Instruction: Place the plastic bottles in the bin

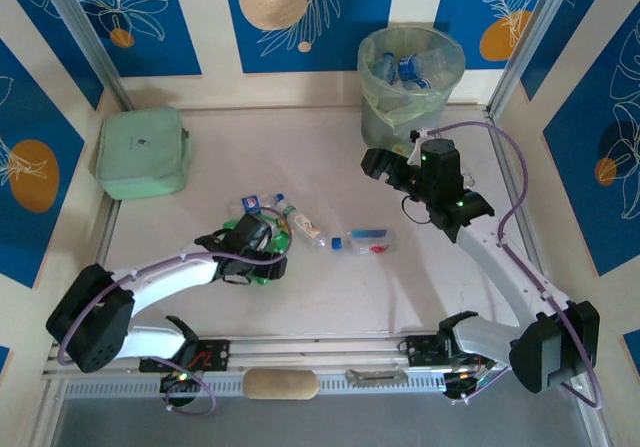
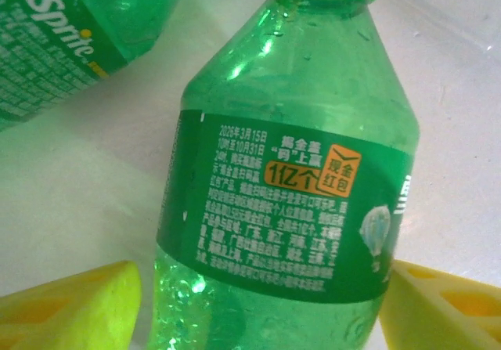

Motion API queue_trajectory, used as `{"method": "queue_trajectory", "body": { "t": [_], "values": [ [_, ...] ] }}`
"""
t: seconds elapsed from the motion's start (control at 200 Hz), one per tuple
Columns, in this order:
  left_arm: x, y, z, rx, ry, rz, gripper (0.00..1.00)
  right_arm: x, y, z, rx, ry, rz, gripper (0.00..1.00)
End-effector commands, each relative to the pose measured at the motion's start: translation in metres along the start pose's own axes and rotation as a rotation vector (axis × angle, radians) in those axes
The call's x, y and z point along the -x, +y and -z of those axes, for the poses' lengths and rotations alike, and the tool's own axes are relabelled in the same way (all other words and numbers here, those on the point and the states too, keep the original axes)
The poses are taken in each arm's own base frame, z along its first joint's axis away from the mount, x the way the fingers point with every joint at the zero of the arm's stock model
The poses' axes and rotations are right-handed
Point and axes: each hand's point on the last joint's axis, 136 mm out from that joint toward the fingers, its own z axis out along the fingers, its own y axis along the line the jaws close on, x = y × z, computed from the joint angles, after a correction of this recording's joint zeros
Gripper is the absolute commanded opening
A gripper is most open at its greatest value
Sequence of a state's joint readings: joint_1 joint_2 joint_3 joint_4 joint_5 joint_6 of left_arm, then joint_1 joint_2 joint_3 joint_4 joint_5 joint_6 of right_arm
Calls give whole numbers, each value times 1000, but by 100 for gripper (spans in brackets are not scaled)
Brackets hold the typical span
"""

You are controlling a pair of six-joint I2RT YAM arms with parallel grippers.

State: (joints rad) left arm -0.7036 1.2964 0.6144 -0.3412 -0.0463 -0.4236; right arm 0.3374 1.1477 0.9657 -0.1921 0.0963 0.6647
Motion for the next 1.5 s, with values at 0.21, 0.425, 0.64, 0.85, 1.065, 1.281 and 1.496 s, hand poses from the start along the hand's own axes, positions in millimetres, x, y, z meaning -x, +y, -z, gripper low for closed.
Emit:
{"method": "queue_trajectory", "body": {
  "t": [0.21, 0.425, 0.64, 0.85, 1.065, 1.281, 1.496],
  "values": [
    [-2, 1, -8, 48, 18, -57, 58, -6, -8, -4, -4, 16, -43, 99],
    [17, -10, 13, -11, -94, -62, 47, -10, -9, -6, 8, 34, -62, 99],
    [56, -26, 61, -92, -289, -35, 47, -24, 12, -20, 119, 113, -88, 99],
    [104, -37, 101, -154, -517, 36, 47, -49, 72, -35, 347, 232, -64, 100],
    [146, -60, 121, -268, -665, 79, 48, -84, 125, -44, 490, 359, 1, 100],
    [160, -76, 133, -336, -711, 51, 48, -104, 144, -49, 550, 418, 8, 96],
    [160, -89, 131, -404, -699, 33, 48, -113, 157, -52, 586, 457, 32, 94]
  ]
}}
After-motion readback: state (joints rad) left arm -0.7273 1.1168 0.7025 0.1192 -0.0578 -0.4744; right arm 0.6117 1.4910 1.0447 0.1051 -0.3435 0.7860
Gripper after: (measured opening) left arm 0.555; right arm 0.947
